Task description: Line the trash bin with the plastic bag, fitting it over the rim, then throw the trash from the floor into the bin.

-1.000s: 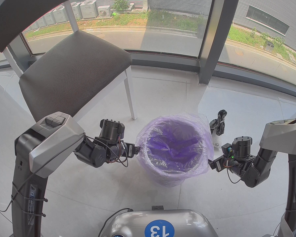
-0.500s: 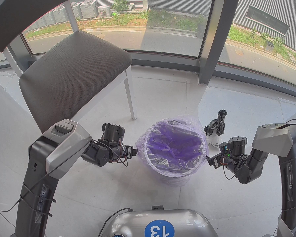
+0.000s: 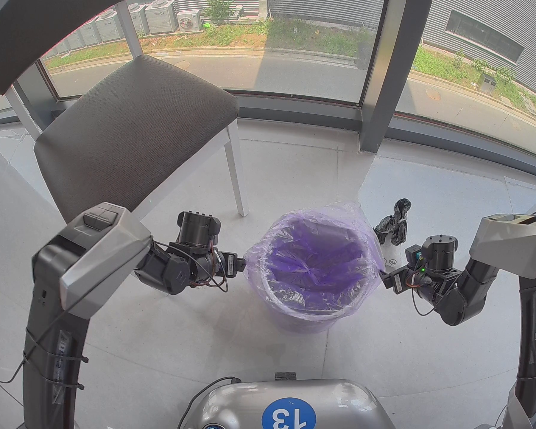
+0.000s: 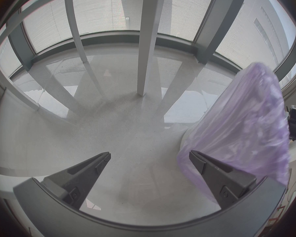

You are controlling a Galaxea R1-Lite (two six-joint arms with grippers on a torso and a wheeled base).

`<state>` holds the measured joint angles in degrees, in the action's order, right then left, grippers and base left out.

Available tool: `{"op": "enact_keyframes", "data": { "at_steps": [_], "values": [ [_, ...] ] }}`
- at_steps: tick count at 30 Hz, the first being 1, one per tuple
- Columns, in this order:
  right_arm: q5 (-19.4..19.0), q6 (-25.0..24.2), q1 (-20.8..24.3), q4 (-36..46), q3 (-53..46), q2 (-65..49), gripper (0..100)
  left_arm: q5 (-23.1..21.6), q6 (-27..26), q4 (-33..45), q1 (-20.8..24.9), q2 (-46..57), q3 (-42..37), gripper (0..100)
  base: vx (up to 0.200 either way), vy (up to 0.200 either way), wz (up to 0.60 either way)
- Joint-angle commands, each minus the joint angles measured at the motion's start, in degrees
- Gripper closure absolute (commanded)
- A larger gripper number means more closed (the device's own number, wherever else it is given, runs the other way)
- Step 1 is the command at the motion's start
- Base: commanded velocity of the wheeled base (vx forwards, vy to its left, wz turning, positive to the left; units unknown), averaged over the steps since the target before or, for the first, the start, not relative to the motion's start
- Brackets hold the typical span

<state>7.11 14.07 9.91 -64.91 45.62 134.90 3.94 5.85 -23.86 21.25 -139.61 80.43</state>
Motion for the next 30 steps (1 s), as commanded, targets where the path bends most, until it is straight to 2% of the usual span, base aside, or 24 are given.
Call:
{"op": "enact_keyframes", "data": {
  "at_steps": [1, 9, 15, 18, 19, 21, 24, 30],
  "values": [
    [-0.16, 0.08, 0.2, 3.57, -4.84, -11.5, 0, -0.25, 0.39, -0.14, 1.16, 10.5, -7.13, 0, 0.0, 0.0, 0.0],
    [-0.25, 0.61, 0.37, 5.15, -11.25, -17.39, 0, 0.19, 0.56, -1.28, 2.13, 15.86, -13.9, 0, 0.0, 0.0, 0.0],
    [-0.25, -0.09, 3.54, 2.78, -9.93, -18.18, 0, 0.28, 1.27, -3.13, 2.66, 18.84, -16.45, 0, 0.0, 0.0, 0.0],
    [0.01, -1.41, 7.76, 2.95, -6.07, -16.86, 0, 0.54, 2.06, -3.39, 3.19, 20.87, -18.82, 0, 0.0, 0.0, 0.0],
    [0.01, -1.41, 7.76, 2.95, -6.07, -16.86, 0, 0.54, 2.06, -3.39, 3.19, 20.87, -18.82, 0, 0.0, 0.0, 0.0],
    [1.77, -3.52, 11.27, 2.51, -2.73, -12.29, 0, 2.83, 6.19, -5.85, 5.47, 26.67, -24.36, 0, 0.0, 0.0, 0.0],
    [3.88, -3.61, 12.15, 2.6, 2.11, -8.78, 0, 3.09, 7.33, -6.99, 6.0, 31.94, -28.75, 0, 0.0, 0.0, 0.0],
    [4.23, -3.08, 12.85, 2.95, 9.84, -3.94, 0, 2.65, 8.12, -8.84, 6.0, 40.99, -34.55, 0, 0.0, 0.0, 0.0]
  ]
}}
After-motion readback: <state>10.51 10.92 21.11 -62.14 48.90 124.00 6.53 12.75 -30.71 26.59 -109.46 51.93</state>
